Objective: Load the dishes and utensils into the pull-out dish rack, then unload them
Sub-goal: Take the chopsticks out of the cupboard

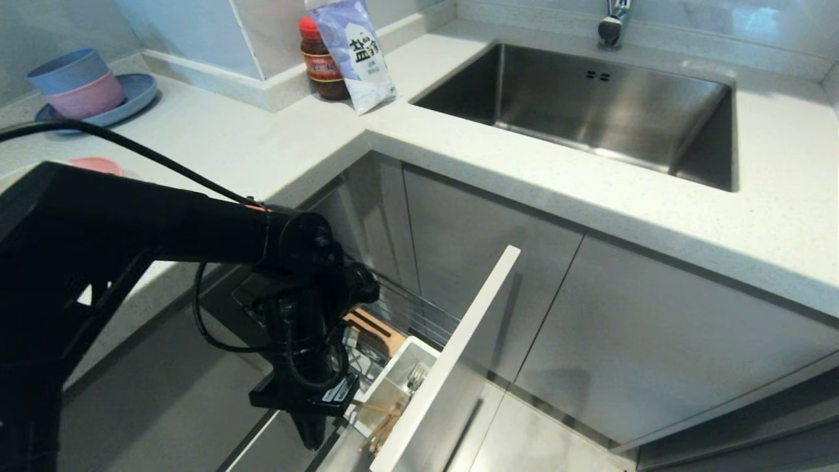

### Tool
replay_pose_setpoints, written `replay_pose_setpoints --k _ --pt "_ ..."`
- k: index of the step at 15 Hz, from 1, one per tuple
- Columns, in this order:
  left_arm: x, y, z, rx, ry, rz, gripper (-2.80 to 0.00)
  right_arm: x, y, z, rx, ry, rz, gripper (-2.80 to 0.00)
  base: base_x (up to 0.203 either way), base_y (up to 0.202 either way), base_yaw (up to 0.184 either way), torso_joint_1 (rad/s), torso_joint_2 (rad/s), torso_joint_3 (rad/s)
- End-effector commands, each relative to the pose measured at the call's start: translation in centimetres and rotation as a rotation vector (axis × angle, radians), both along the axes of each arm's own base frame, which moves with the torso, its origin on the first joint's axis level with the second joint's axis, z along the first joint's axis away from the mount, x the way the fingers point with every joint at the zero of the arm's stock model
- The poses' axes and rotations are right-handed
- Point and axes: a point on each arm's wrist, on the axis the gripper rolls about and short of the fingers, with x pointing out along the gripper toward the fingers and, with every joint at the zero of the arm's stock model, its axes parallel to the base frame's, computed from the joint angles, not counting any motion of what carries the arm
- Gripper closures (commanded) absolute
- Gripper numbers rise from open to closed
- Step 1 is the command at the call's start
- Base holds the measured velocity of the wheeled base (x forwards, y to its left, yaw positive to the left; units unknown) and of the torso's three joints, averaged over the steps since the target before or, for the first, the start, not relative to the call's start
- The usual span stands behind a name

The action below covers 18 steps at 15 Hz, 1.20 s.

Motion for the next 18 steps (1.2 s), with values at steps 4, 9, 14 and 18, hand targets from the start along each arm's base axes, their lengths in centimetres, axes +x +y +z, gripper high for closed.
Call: replay_pose_setpoints --k 4,9,14,18 --pt "-0.4 0.6 1.5 -0.024 -0.039 0.011 -2.8 0.0 0.0 0.0 0.0 -0.001 0.0 0.0 0.0 0.0 0.0 0.0 0.0 0.0" --pt "1.2 0.7 -0.3 -0.019 -0.025 0.03 -2.8 0.0 0.0 0.0 0.0 -0.001 0.0 0.0 0.0 0.0 0.0 0.0 0.0 0.0" --pt "3.0 0.2 -2.5 -0.003 0.016 0.021 -2.8 0.0 0.0 0.0 0.0 -0.001 0.0 0.0 0.0 0.0 0.0 0.0 0.0 0.0" --pt "3.4 0.0 -3.1 0.003 0.027 0.022 -2.8 0.0 0.0 0.0 0.0 -0.001 0.0 0.0 0.0 0.0 0.0 0.0 0.0 0.0"
